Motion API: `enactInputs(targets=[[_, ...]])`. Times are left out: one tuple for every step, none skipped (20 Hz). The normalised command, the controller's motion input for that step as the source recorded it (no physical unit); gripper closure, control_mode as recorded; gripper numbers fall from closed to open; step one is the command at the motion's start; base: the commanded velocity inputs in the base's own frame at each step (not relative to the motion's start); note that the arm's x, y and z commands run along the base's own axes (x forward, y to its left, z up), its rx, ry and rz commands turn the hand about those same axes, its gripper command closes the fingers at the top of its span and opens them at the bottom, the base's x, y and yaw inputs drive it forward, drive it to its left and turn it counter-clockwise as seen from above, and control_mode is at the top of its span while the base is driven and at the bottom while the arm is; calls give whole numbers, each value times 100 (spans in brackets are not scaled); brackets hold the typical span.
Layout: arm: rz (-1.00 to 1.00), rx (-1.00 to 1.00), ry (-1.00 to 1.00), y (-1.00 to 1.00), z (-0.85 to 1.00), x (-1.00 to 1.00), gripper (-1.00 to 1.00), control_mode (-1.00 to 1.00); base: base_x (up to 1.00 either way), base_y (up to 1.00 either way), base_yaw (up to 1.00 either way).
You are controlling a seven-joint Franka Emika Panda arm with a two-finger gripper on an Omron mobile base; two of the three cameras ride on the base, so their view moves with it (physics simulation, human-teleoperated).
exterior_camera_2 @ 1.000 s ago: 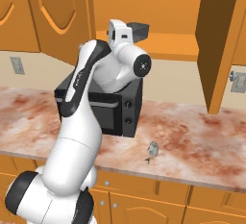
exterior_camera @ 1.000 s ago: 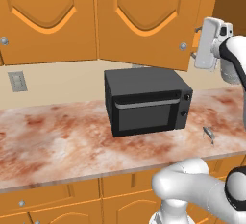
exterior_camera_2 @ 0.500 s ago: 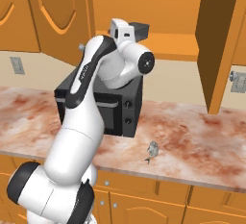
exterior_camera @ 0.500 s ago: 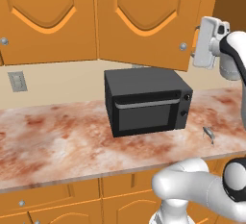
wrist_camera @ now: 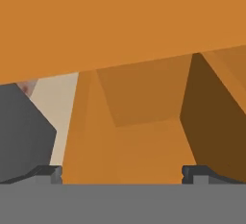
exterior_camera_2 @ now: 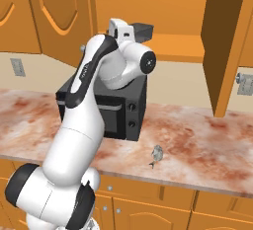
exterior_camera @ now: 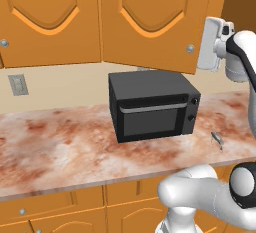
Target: Retrieve the tupperware from the cabinet, then place the raw meat into the tupperware to avoid contamination.
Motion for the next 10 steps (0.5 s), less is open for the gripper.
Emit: enactInputs(targets=[[3, 0, 0, 12, 0, 6, -100, -100, 0, 0, 0], [3, 0, 0, 12, 0, 0, -100, -100, 0, 0, 0], [3, 0, 0, 10, 0, 0, -100, -100, 0, 0, 0], [3, 0, 0, 6, 0, 0, -100, -100, 0, 0, 0], [3, 0, 0, 3, 0, -2, -100, -100, 0, 0, 0], [3, 0, 0, 0, 0, -11, -100, -100, 0, 0, 0], [3, 0, 0, 0, 0, -15, -100, -100, 0, 0, 0], [3, 0, 0, 0, 0, -20, -100, -100, 0, 0, 0], [4, 0, 0, 0, 0, -25, -100, -100, 0, 0, 0], [4, 0, 0, 1, 1, -28, -100, -100, 0, 0, 0]])
